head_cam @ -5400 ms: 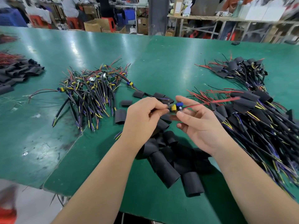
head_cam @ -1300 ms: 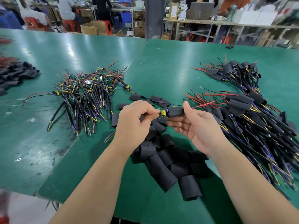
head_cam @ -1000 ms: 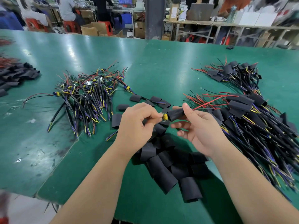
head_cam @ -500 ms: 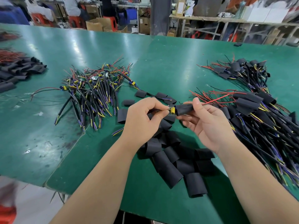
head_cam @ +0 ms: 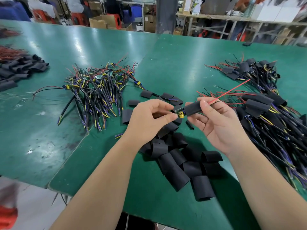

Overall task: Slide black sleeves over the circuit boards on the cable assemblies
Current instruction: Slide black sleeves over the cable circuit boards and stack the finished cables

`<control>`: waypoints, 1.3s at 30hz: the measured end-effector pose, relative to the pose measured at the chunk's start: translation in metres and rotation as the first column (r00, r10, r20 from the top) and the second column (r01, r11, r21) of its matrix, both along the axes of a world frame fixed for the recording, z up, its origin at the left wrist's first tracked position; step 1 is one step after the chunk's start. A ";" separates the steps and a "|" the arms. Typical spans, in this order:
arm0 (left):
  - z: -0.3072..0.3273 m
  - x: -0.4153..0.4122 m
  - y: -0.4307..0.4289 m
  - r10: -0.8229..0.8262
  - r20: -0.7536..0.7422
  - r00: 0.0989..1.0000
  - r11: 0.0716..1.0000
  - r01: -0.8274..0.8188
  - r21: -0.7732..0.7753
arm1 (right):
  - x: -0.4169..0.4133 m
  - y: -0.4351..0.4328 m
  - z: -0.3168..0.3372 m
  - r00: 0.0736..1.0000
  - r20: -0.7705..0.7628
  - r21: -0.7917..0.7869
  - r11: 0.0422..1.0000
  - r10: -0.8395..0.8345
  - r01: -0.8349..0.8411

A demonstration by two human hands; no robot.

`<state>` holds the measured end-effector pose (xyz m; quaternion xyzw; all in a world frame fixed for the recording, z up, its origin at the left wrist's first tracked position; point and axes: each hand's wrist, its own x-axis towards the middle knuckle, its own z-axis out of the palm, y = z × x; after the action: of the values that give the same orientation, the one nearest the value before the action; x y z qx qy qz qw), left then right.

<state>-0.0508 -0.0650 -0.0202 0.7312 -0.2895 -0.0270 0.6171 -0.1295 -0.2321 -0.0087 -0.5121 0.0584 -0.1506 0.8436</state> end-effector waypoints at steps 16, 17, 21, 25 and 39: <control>0.009 -0.006 0.005 -0.203 -0.115 0.972 0.966 0.179 -0.187 | -0.003 -0.002 0.003 1.000 0.021 -0.114 0.993 -0.015 0.017; 0.009 -0.006 0.005 -0.215 -0.125 0.969 0.963 0.188 -0.195 | -0.004 -0.001 0.003 1.000 0.030 -0.133 0.991 -0.004 0.008; 0.010 -0.008 0.005 -0.248 -0.178 0.952 0.957 0.212 -0.199 | -0.004 0.002 0.002 0.998 0.060 -0.115 0.993 0.020 -0.013; 0.010 -0.008 0.005 -0.267 -0.230 0.936 0.952 0.219 -0.215 | -0.003 0.004 0.000 0.999 0.033 -0.084 0.996 0.030 -0.027; 0.016 -0.010 0.006 -0.292 -0.319 0.901 0.926 0.183 -0.331 | -0.002 0.008 0.002 0.974 -0.006 0.127 0.967 0.225 -0.223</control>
<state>-0.0609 -0.0589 -0.0042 0.5727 -0.2593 -0.1944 0.7530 -0.1319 -0.2243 -0.0072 -0.4627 0.0180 -0.0451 0.8852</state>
